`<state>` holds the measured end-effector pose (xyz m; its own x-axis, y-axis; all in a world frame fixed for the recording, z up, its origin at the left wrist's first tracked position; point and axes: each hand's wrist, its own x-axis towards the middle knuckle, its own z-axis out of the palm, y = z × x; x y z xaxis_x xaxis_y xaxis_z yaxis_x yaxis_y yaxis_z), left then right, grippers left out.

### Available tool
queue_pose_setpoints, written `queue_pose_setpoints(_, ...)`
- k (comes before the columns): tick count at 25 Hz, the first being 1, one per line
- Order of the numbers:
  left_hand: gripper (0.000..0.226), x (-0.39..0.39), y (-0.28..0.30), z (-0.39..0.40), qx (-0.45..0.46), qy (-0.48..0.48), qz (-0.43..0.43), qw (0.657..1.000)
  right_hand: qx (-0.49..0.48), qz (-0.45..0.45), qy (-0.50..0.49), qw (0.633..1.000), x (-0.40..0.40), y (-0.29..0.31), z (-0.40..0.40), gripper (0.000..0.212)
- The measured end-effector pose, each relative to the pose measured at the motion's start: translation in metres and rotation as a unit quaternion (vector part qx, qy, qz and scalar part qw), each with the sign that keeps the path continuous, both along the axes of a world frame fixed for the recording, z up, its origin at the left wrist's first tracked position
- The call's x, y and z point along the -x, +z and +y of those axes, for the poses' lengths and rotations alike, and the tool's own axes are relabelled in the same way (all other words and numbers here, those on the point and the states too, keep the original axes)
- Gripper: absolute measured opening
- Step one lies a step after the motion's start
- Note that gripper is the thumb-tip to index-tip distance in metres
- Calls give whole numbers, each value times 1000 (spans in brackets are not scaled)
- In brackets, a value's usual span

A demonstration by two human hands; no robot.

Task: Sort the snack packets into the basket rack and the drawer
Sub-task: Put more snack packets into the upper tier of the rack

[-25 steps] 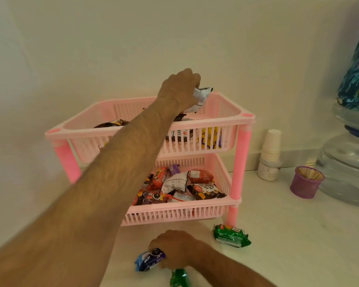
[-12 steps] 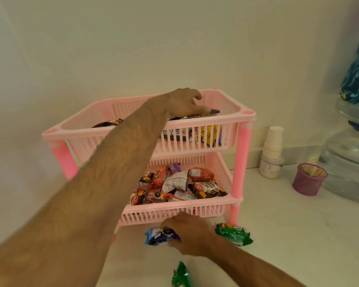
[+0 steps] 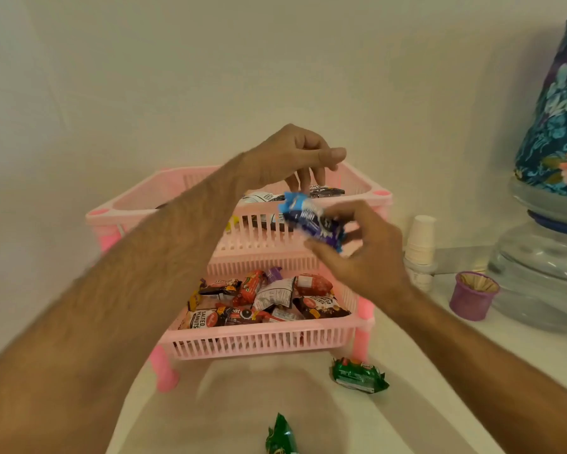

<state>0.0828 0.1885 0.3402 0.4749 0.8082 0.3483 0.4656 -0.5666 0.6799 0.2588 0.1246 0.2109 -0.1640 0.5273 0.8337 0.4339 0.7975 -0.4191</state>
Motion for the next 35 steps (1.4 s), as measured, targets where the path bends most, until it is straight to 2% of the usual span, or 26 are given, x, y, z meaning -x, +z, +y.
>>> queue_pose_setpoints(3,54,3,9,-14,60,-34,29,997,-33,24,-35,999,-5,32,9,46)
queue_pose_setpoints(7,37,15,19,-25,78,-27,74,994,-56,-10,-54,997,-3,43,16,47)
queue_pose_setpoints(9,36,21,24,-29,65,-17,73,995,-67,-12,-56,996,2,40,16,49)
queue_pose_setpoints(12,21,34,29,-32,18,24,50,998,-110,25,-53,992,3,25,14,51)
queue_pose_setpoints(15,17,54,28,-30,-36,116,14,992,-131,25,-38,990,-8,-8,11,36)
queue_pose_setpoints(17,21,67,23,-28,-56,182,7,982,-77,-36,-26,996,-17,-42,6,24)
queue_pose_setpoints(19,25,78,15,-26,-46,230,30,972,33,-126,-26,991,-27,-81,-2,19)
queue_pose_setpoints(22,23,86,1,-23,2,266,85,960,131,-278,-50,950,-42,-135,-13,25)
queue_pose_setpoints(24,17,84,-9,-21,28,265,134,954,176,-337,-64,923,-49,-162,-16,31)
queue_pose_setpoints(29,22,73,-20,-19,79,281,185,938,230,-416,-95,875,-60,-212,-14,37)
queue_pose_setpoints(35,19,65,-15,-20,135,294,252,912,227,-444,-127,857,-58,-237,-8,46)
